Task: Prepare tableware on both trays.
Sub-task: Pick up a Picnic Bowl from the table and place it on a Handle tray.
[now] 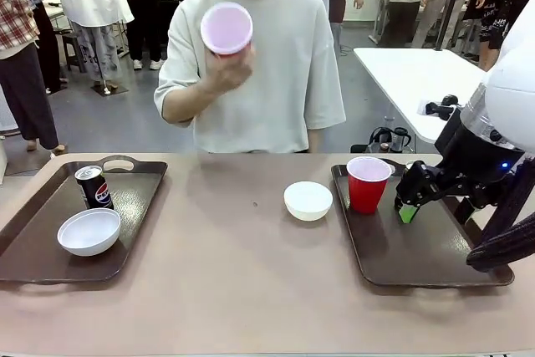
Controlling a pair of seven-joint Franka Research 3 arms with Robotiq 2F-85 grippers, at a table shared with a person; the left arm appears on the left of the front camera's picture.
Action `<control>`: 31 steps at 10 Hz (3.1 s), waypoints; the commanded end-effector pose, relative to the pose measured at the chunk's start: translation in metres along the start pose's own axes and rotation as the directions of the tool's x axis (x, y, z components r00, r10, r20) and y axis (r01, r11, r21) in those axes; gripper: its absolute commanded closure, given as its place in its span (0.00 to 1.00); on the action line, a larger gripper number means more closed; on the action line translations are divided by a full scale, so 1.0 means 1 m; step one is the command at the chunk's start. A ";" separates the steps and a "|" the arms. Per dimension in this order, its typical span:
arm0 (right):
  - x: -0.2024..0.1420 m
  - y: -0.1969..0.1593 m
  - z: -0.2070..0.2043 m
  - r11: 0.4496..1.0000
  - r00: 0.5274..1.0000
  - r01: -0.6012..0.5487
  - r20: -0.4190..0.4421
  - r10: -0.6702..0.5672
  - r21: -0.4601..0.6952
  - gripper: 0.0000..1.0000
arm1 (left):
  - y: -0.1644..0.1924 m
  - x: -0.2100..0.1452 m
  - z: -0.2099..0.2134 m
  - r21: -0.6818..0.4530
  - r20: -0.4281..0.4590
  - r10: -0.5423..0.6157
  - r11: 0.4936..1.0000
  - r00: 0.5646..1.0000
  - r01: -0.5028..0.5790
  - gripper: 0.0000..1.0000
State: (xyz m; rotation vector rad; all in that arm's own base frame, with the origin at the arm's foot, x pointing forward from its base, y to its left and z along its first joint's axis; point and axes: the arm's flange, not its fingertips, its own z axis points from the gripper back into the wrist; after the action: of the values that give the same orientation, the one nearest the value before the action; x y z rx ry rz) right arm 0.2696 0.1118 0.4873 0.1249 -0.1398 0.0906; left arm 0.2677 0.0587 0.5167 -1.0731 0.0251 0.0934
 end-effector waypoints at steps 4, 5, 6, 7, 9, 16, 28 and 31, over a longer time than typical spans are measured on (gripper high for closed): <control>0.070 0.057 -0.050 0.999 0.997 0.001 -0.074 -0.004 -0.046 0.00 | 0.001 0.000 0.000 -0.018 0.004 -0.021 1.000 1.000 0.021 0.00; 0.083 0.072 -0.062 0.997 0.996 -0.019 -0.091 0.012 -0.078 0.00 | 0.001 0.000 0.000 -0.018 0.004 -0.021 1.000 1.000 0.021 0.00; 0.077 0.075 -0.059 0.995 0.994 -0.039 -0.104 0.029 -0.097 0.00 | 0.001 0.000 0.000 -0.018 0.004 -0.021 1.000 1.000 0.021 0.00; 0.059 0.063 -0.045 0.992 0.995 -0.035 -0.095 0.023 -0.124 0.00 | 0.001 0.000 0.000 -0.018 0.004 -0.021 1.000 1.000 0.021 0.00; 0.005 0.022 -0.015 0.993 0.998 0.005 -0.059 -0.013 -0.119 0.00 | 0.001 0.000 0.000 -0.018 0.004 -0.021 1.000 1.000 0.021 0.00; 0.081 0.071 -0.065 0.892 0.867 0.452 0.238 -0.437 -0.010 0.00 | 0.001 0.000 0.000 -0.018 0.004 -0.021 1.000 1.000 0.021 0.00; 0.142 0.124 -0.125 0.849 0.842 0.526 0.165 -0.514 -0.040 0.00 | 0.001 0.000 0.000 -0.018 0.004 -0.021 1.000 1.000 0.021 0.00; 0.169 0.131 -0.142 0.873 0.873 0.481 0.129 -0.470 -0.075 0.00 | 0.001 0.000 0.000 -0.018 0.004 -0.021 1.000 1.000 0.021 0.00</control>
State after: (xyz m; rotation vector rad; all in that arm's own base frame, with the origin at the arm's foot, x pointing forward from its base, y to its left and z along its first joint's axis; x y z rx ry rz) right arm 0.4270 0.2620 0.3939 0.0855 -0.2249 -0.4209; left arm 0.2677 0.0583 0.5166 -1.0718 0.0245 0.0894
